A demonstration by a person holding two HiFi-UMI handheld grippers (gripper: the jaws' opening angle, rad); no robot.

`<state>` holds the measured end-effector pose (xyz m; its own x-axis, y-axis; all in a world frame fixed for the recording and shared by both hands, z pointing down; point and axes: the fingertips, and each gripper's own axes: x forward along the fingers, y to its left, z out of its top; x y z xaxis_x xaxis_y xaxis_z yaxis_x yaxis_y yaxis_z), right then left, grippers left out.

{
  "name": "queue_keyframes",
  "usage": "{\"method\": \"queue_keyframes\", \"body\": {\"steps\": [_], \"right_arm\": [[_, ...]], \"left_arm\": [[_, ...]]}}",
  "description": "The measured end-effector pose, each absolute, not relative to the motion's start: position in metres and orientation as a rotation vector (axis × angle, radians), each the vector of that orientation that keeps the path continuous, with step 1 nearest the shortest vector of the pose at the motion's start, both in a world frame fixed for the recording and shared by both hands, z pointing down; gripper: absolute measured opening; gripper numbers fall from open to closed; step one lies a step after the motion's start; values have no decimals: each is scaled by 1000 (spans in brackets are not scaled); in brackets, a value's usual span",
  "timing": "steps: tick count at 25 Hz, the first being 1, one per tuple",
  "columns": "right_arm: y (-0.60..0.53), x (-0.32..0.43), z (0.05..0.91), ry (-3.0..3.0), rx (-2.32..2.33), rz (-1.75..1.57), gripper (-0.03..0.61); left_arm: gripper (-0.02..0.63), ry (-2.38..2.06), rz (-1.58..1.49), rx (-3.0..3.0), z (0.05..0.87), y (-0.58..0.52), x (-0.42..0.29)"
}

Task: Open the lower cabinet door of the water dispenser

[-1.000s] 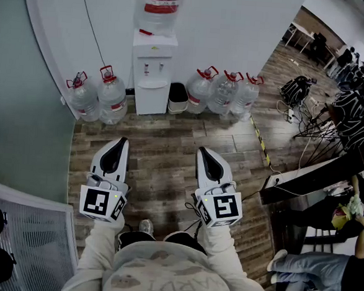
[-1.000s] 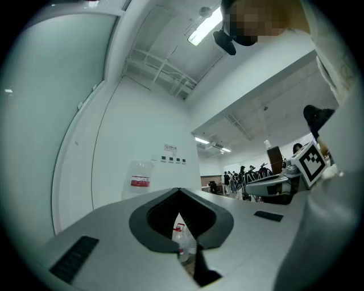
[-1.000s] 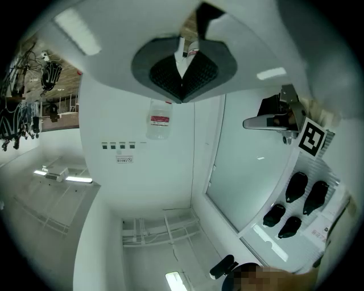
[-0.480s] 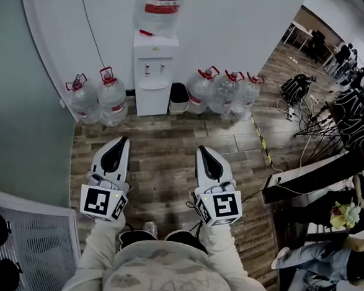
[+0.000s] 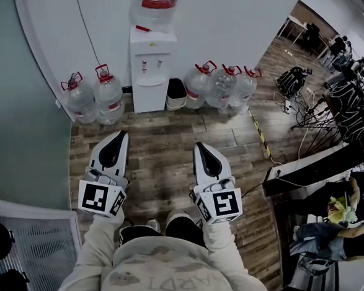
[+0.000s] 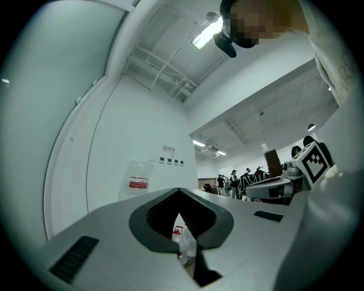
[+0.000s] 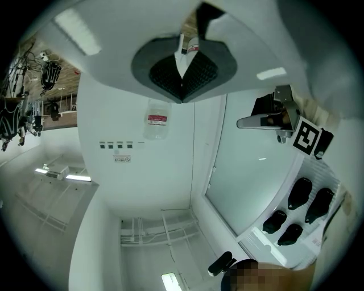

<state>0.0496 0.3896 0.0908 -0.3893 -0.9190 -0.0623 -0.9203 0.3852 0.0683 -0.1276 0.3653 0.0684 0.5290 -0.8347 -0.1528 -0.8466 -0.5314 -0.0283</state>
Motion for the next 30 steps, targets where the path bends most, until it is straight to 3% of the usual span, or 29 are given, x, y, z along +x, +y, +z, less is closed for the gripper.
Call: {"method": "queue_keyframes", "body": {"steps": [13,30], "right_arm": [[324,50,94,2607,-1700,148,9],[145,90,89,2654,-1612,156,9]], "left_arm": [[2,1489,191,-2637,71,305,-132],[2,1531,221,-2581,64,141,-88]]}}
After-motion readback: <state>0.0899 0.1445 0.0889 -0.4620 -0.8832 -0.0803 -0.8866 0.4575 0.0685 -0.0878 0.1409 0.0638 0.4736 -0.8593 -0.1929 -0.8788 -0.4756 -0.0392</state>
